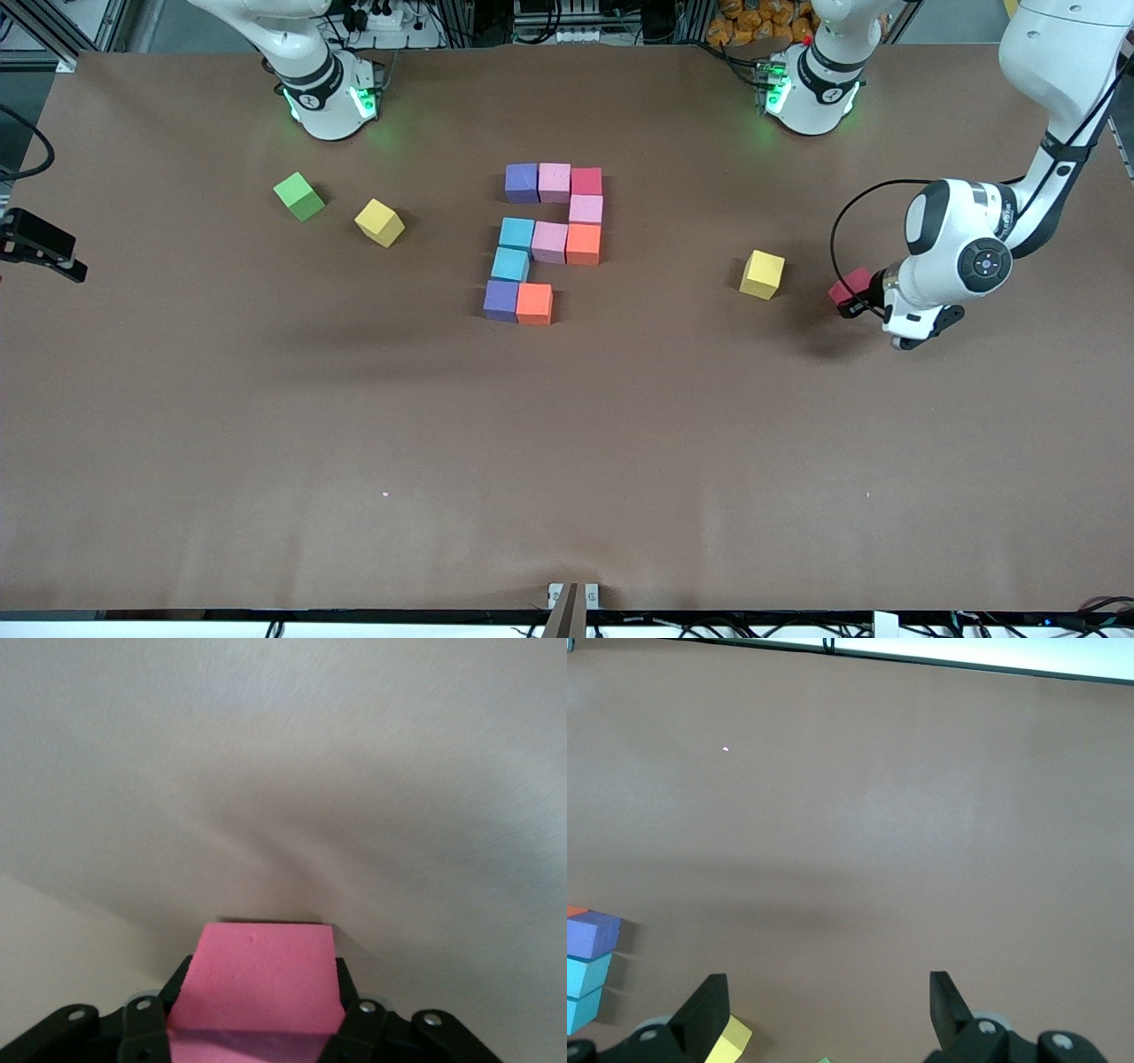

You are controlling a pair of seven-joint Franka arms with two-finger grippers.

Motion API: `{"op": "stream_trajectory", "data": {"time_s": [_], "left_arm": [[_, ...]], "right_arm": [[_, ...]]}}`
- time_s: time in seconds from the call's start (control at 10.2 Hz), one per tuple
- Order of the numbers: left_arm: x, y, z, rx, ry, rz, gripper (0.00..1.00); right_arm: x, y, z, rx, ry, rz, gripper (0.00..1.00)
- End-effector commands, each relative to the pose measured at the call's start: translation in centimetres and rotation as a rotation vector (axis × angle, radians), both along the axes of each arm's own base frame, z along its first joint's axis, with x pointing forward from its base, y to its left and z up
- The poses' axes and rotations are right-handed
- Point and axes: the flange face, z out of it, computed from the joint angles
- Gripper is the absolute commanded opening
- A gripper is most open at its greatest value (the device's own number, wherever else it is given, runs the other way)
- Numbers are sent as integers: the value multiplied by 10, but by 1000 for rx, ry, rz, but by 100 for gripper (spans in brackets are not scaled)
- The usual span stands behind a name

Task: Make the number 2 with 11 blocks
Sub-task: 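Carry the pink cube to the cube group with the left gripper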

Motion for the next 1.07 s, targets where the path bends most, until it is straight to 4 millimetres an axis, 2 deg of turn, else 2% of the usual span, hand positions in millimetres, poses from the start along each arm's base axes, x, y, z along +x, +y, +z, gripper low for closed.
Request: {"op": "stream_trajectory", "data": {"time_s": [0.0,0.29,0.59,0.78,0.98], "left_arm": [[26,-32,35,19,-28,98,0],[49,-94,45,28,-36,197,0],[84,-181,66,-7,-2,312,0],[90,-236,65,-13,0,382,0],[84,-292,71,-12,-12,443,0]], "right_arm": [[-3,0,7,12,-9,-9,100],[-3,0,6,12,-8,-9,100],[-4,-2,7,11,-8,-11,100],[-3,-2,7,11,-9,-12,100],[-4,-3,7,14,-10,-16,100]]}}
